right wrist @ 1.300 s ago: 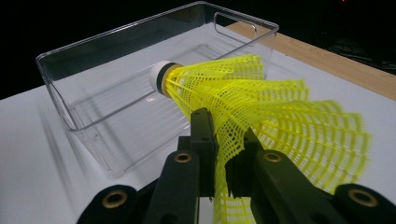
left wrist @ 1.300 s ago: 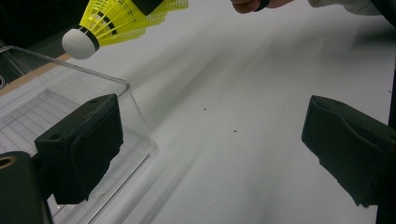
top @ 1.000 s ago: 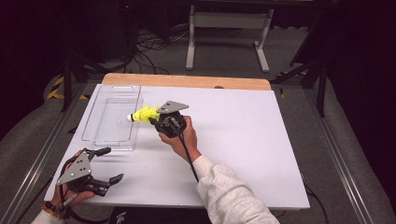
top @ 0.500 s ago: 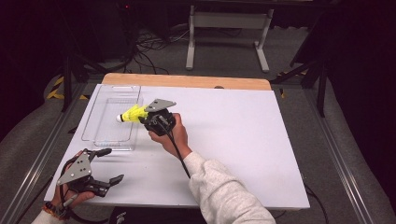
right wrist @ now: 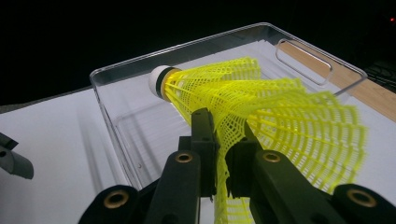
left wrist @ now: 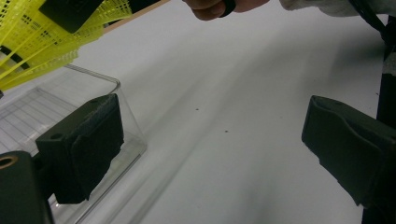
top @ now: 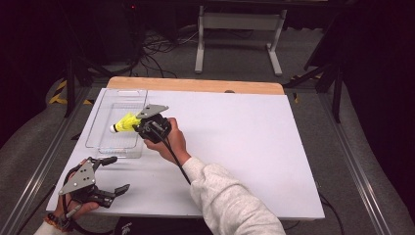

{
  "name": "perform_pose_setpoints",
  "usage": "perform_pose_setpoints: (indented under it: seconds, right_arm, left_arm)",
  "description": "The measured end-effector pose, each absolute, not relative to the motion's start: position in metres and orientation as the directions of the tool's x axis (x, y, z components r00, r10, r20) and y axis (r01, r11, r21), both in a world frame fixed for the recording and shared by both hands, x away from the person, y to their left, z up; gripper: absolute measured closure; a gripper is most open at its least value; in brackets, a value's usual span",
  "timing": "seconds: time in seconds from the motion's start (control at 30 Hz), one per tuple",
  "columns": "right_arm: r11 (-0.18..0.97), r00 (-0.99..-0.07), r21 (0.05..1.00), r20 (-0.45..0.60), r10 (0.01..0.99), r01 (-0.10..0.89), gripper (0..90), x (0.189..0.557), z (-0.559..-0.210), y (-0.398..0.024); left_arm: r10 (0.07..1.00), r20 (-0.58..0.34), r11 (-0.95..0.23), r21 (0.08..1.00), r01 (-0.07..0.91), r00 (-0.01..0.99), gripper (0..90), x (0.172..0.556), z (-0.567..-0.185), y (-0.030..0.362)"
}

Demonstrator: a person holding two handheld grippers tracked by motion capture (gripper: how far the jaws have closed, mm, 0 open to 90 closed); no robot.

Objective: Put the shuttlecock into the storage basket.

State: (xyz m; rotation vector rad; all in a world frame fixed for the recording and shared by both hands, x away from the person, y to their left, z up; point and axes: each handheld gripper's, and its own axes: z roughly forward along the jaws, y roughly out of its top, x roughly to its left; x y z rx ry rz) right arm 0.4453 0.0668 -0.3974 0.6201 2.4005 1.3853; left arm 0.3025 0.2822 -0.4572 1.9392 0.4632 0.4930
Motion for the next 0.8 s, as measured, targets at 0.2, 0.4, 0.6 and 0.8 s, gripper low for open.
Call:
perform_pose_setpoints:
  seconds: [0.2, 0.4, 0.6, 0.8]
  right_arm:
    - [0.453, -0.869, 0.866, -0.043, 0.493, 0.214, 84.4, 0.445, -0.398, 0.075]
    - [0.470, -0.877, 0.859, -0.054, 0.478, 0.203, 84.4, 0.445, -0.398, 0.085]
    - [0.494, -0.887, 0.847, -0.060, 0.458, 0.197, 84.4, 0.444, -0.401, 0.094]
    - [0.526, -0.897, 0.828, -0.068, 0.436, 0.193, 84.3, 0.446, -0.406, 0.104]
  left_arm:
    - [0.527, 0.130, -0.387, 0.917, 0.101, 0.840, 6.4, 0.302, -0.457, 0.283]
    - [0.523, 0.131, -0.389, 0.916, 0.099, 0.842, 6.4, 0.301, -0.458, 0.282]
    - [0.513, 0.130, -0.396, 0.913, 0.099, 0.849, 6.5, 0.301, -0.458, 0.280]
    - [0.507, 0.130, -0.400, 0.911, 0.099, 0.852, 6.7, 0.301, -0.459, 0.280]
